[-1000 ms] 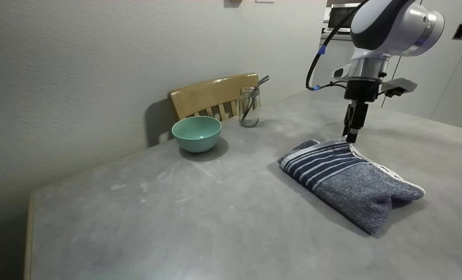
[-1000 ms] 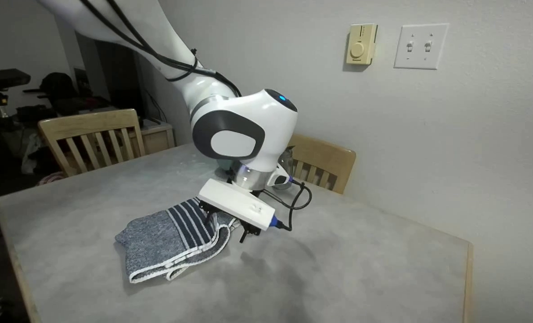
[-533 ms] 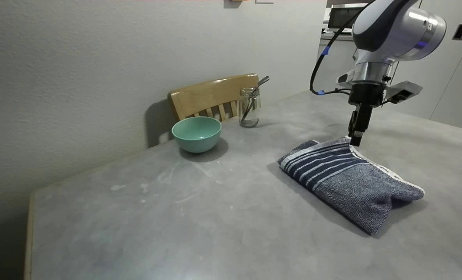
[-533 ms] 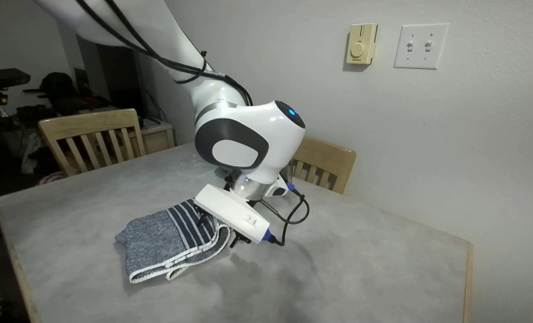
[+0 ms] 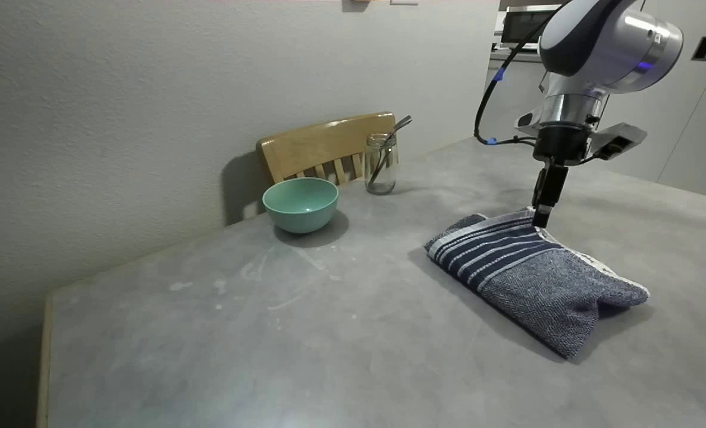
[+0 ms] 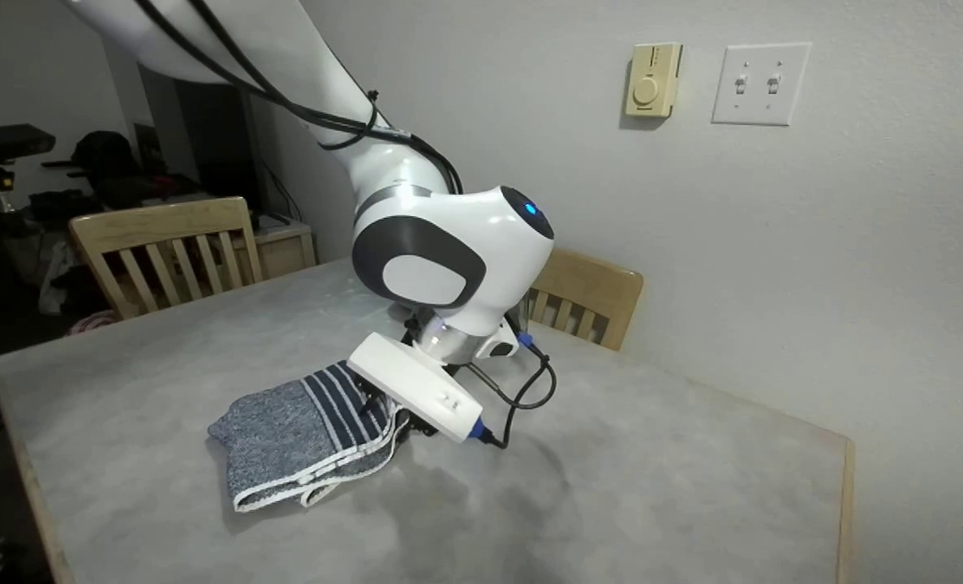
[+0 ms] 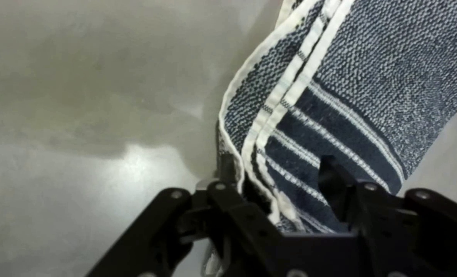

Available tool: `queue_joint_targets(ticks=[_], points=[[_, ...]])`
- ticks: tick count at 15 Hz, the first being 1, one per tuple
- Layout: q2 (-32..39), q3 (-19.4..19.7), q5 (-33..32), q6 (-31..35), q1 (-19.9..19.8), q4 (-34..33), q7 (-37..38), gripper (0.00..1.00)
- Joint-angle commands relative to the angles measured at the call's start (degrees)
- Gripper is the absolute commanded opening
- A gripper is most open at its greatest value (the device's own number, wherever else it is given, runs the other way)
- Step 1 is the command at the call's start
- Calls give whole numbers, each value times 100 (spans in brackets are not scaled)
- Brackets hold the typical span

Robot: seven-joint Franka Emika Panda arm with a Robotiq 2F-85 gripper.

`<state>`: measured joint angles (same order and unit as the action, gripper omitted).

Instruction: Unfold the towel once, fold the towel once, flip it over, unfold the towel once

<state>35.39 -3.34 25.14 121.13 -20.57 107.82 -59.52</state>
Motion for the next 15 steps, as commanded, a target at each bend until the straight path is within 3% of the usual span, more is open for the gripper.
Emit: queue_joint_targets(ticks=[1, 2, 5, 8, 15], points=[[103, -50, 147, -185, -97, -173, -247, 60], [102, -49, 148, -181, -95, -178, -263, 56], [86, -26, 171, -111, -68, -184, -174, 22], [79, 10, 174, 17, -19, -186, -31, 3], [-124, 85, 111, -83, 130, -115, 1035, 2]])
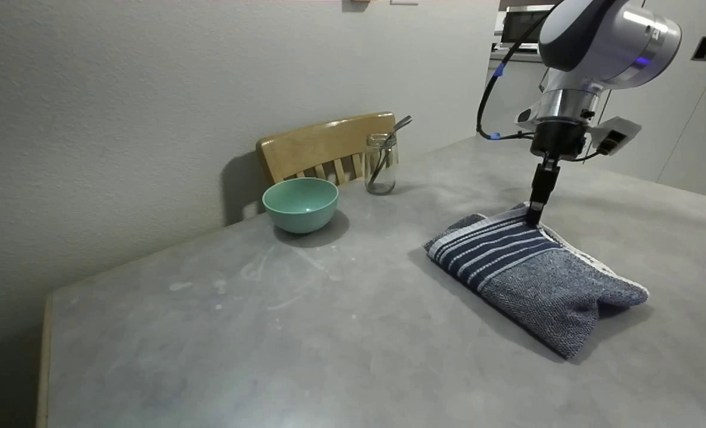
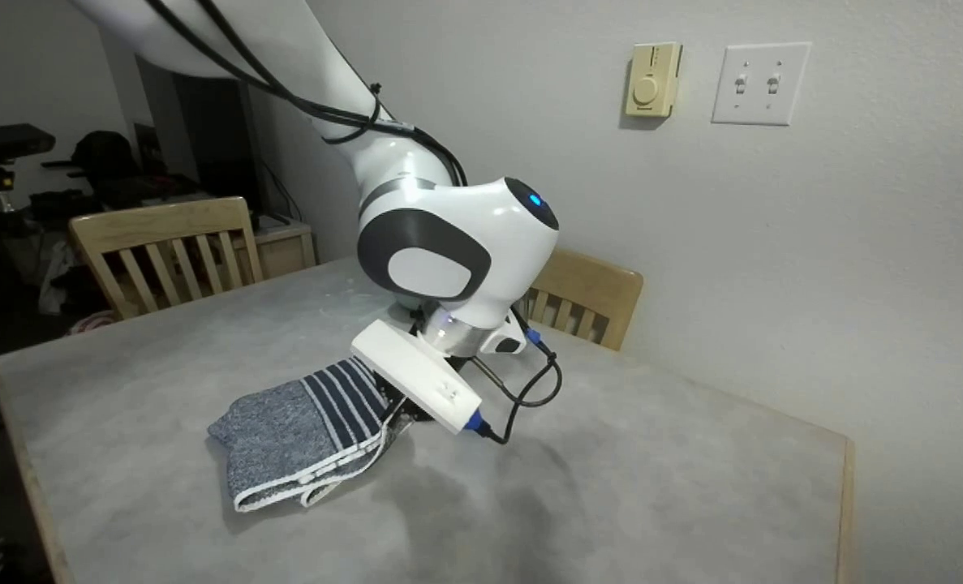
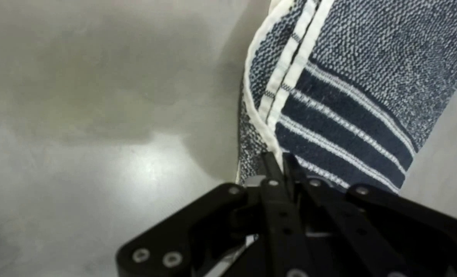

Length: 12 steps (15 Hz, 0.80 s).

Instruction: Unfold the towel once, fold the towel once, flip it over, unfold the towel once

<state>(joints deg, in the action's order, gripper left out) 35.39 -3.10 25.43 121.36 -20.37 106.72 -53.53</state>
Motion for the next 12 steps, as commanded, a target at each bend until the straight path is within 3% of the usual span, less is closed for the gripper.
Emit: queue_joint_targets(ticks=[1, 7, 12], points=[[-209, 50, 53, -90, 146, 46, 579, 2], [-1024, 262, -760, 180, 875, 454, 2341, 2], [-1535, 372, -1870, -362, 1550, 455, 4356, 2]])
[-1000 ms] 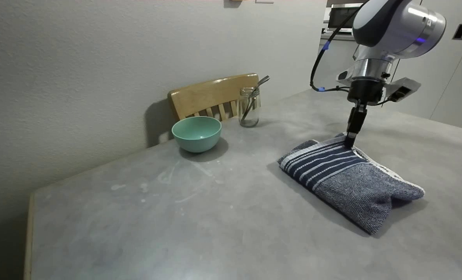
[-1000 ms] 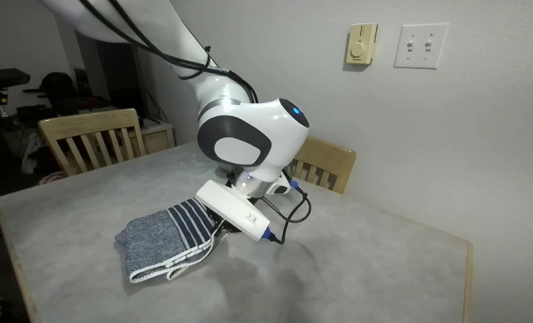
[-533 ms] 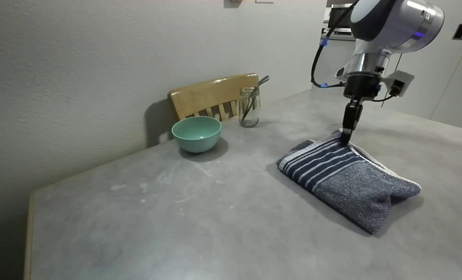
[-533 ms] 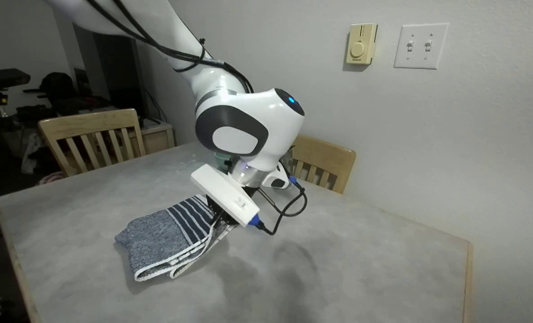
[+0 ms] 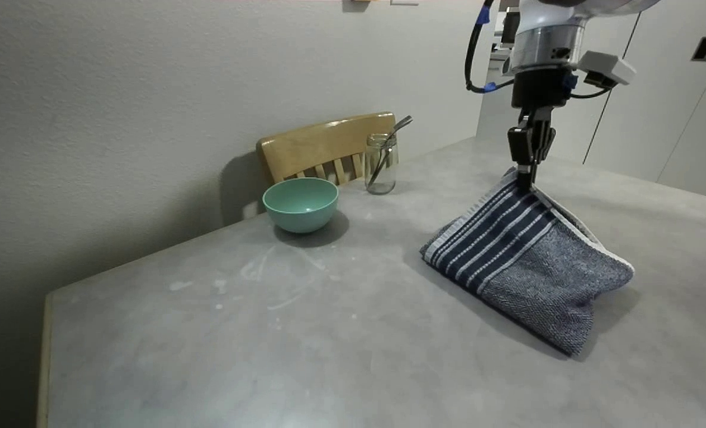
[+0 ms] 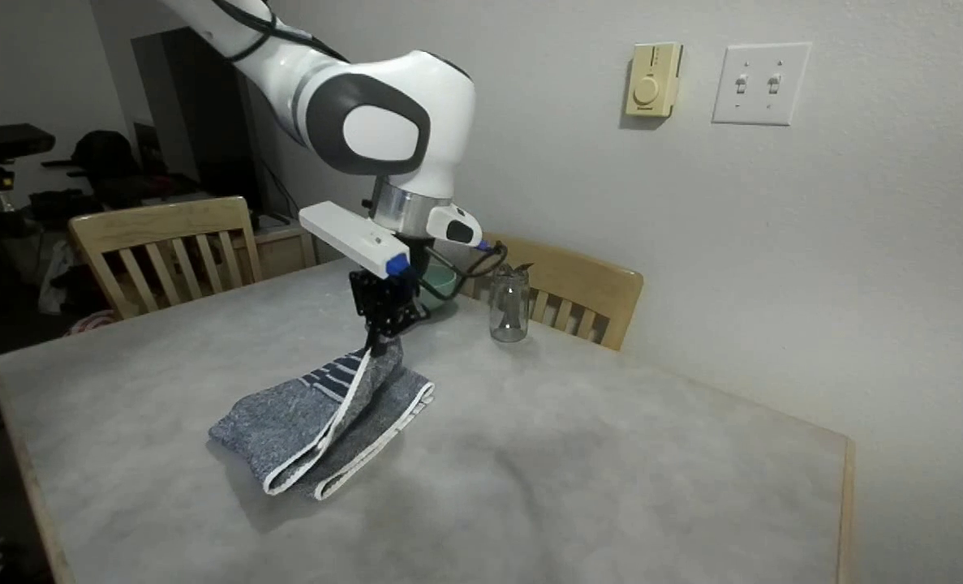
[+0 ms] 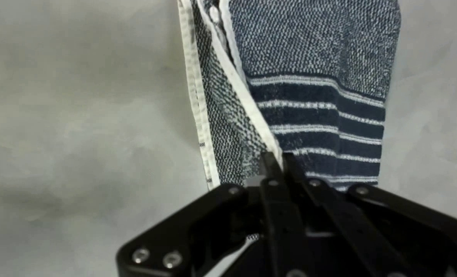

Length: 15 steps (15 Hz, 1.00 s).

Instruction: Unfold the towel once, fold the towel once, flip it over, unfold the towel once

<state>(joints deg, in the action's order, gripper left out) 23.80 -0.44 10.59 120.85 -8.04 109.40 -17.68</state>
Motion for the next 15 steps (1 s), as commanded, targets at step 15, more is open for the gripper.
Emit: queue_joint_targets(ticks=[15], points=[[-283, -372, 1114, -1319, 577, -658, 804, 2]])
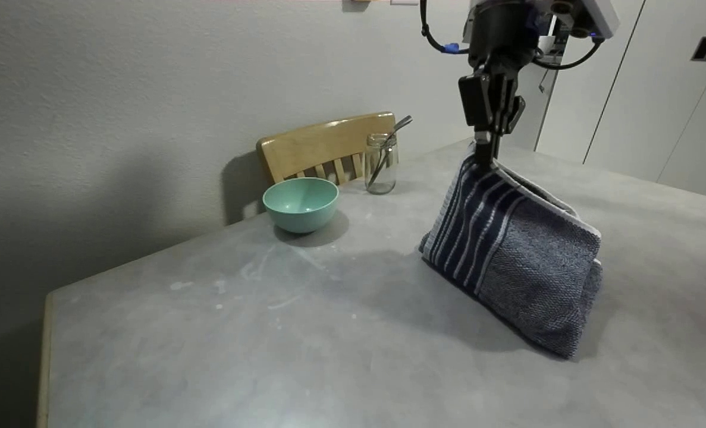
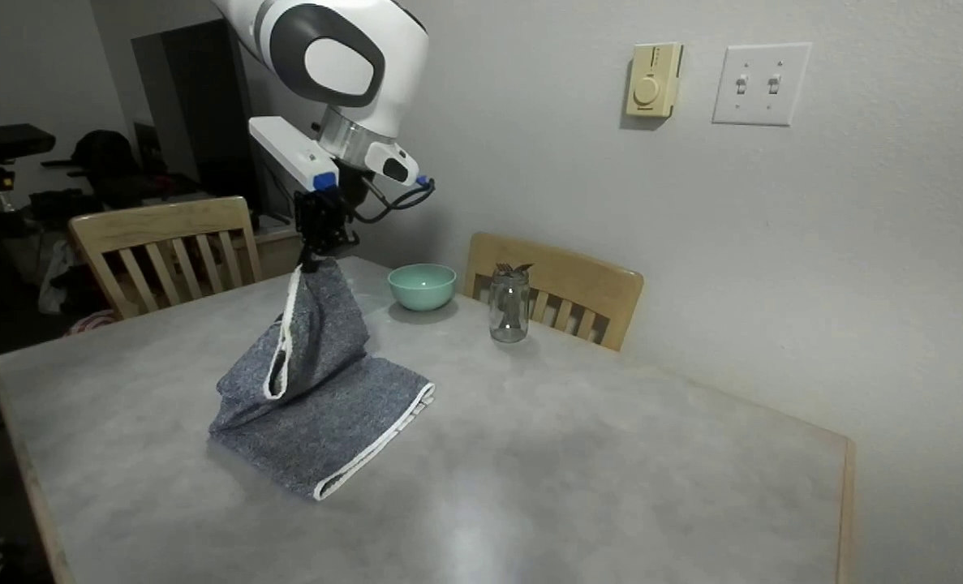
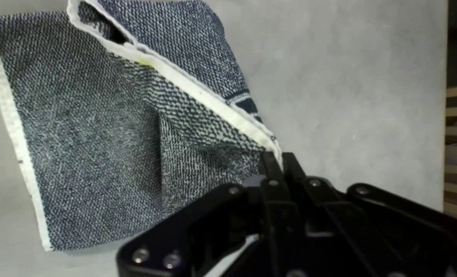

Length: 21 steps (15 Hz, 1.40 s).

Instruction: Unfold the towel once, fold the towel once, flip it over, unfold the towel once

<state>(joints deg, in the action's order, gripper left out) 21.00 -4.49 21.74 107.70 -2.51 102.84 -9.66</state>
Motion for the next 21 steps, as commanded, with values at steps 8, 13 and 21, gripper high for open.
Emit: queue_joint_targets(ticks=[8, 13, 21], points=[[-301, 222, -254, 337, 86, 380, 452, 2], [-636, 329, 483, 93, -239, 778, 422, 2], [-175, 411, 1896, -883, -380, 403, 431, 2]])
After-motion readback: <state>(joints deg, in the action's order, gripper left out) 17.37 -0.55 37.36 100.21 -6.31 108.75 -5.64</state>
